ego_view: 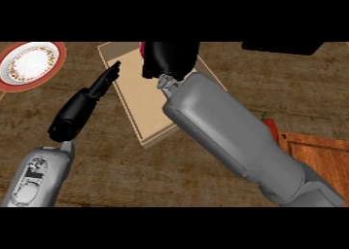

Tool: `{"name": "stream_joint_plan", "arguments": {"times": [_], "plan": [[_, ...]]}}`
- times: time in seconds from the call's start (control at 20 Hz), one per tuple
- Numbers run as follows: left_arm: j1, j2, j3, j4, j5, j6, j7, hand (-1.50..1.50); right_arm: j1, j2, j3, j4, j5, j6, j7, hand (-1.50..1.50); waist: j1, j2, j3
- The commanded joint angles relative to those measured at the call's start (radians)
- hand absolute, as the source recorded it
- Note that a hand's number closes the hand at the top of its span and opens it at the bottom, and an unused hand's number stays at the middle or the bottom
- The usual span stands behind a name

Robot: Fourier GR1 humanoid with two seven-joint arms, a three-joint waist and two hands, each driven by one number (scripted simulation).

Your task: Pick the cupcake from the cutting board and place it in the cardboard box

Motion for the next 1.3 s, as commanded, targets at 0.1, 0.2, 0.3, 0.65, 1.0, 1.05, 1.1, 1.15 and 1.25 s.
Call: {"name": "stream_joint_plan", "arguments": {"times": [0.1, 0.2, 0.3, 0.65, 1.0, 1.05, 1.1, 1.15, 1.25], "plan": [[0.055, 0.042, 0.049, 0.003, 0.013, -0.010, -0.055, 0.00, -0.115, 0.002, -0.004, 0.223, -0.160, 0.049, 0.011, 1.50, -0.044, -0.004, 0.001], [0.060, 0.032, 0.041, -0.029, 0.014, -0.005, -0.023, 0.00, -0.110, 0.002, -0.073, 0.280, -0.247, 0.144, -0.027, 1.50, -0.039, -0.003, 0.001], [0.049, 0.034, 0.056, 0.027, 0.013, -0.002, -0.056, 0.00, -0.097, 0.002, -0.112, 0.340, -0.297, 0.149, -0.092, 1.50, -0.058, 0.003, 0.001], [0.046, 0.024, 0.057, -0.024, 0.011, 0.007, 0.007, 0.00, -0.130, 0.002, -0.138, 0.506, -0.369, 0.305, -0.208, 1.50, -0.086, -0.007, 0.003], [0.124, 0.038, 0.073, -0.056, 0.018, -0.013, -0.030, 0.00, -0.093, -0.003, -0.195, 0.539, -0.428, 0.333, -0.426, -1.50, -0.092, -0.009, 0.003], [0.137, 0.018, 0.058, -0.106, 0.000, 0.019, -0.002, 0.00, -0.078, -0.006, -0.204, 0.511, -0.437, 0.313, -0.466, -1.50, -0.092, -0.011, 0.004], [0.147, 0.024, 0.066, -0.091, 0.002, 0.015, -0.016, 0.00, -0.017, -0.030, -0.193, 0.483, -0.429, 0.285, -0.535, -1.50, -0.101, -0.012, 0.004], [0.163, 0.046, 0.078, -0.094, 0.019, -0.014, -0.031, 0.00, -0.048, 0.002, -0.196, 0.443, -0.446, 0.233, -0.496, -1.50, -0.094, -0.014, 0.004], [0.130, 0.023, 0.058, -0.068, 0.001, 0.004, -0.024, 0.00, -0.075, -0.001, -0.266, 0.407, -0.461, 0.077, -0.557, -1.50, -0.093, -0.007, 0.004]]}}
